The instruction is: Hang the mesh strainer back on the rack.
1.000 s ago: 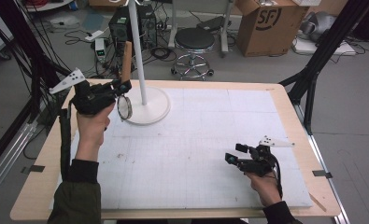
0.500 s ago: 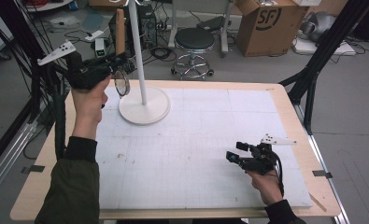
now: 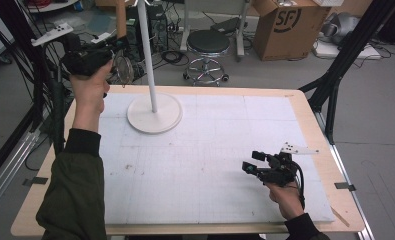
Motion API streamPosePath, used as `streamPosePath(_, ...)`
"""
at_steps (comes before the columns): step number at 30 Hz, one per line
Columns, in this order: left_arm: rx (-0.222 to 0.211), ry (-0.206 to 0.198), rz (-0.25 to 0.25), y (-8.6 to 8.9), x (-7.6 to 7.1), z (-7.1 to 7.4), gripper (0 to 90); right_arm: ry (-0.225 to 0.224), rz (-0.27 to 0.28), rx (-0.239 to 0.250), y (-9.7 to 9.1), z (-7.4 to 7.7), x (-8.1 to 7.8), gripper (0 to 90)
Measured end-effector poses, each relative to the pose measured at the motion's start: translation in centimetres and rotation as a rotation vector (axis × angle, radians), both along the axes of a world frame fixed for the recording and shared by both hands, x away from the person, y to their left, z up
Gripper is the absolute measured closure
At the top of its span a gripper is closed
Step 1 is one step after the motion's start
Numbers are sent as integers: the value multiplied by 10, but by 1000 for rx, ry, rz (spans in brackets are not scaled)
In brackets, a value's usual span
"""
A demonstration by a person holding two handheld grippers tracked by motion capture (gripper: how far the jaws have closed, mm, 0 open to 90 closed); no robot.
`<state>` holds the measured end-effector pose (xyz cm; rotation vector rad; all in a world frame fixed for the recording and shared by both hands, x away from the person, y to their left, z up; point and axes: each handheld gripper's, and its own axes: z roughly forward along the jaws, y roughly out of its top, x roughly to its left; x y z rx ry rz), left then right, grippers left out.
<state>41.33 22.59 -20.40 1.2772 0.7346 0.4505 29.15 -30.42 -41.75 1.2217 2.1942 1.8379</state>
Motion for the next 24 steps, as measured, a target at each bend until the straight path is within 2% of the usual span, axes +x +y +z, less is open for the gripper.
streamPosePath(5, -2, 10, 12, 14, 10, 4, 692, -1, 0, 0, 0, 0, 1, 154)
streamPosePath(7, -14, 15, -1, 17, 14, 4, 692, -4, -4, -8, 0, 0, 1, 154)
streamPosePath(15, -4, 44, -16, 23, 30, -5, 691, -2, -18, -11, -3, 1, 1, 154)
streamPosePath(21, -16, 47, -25, 26, 37, -9, 691, -4, -28, -25, -2, 1, 1, 154)
streamPosePath(24, -9, 49, -24, 28, 39, -9, 691, -3, -30, -29, -2, 0, 1, 154)
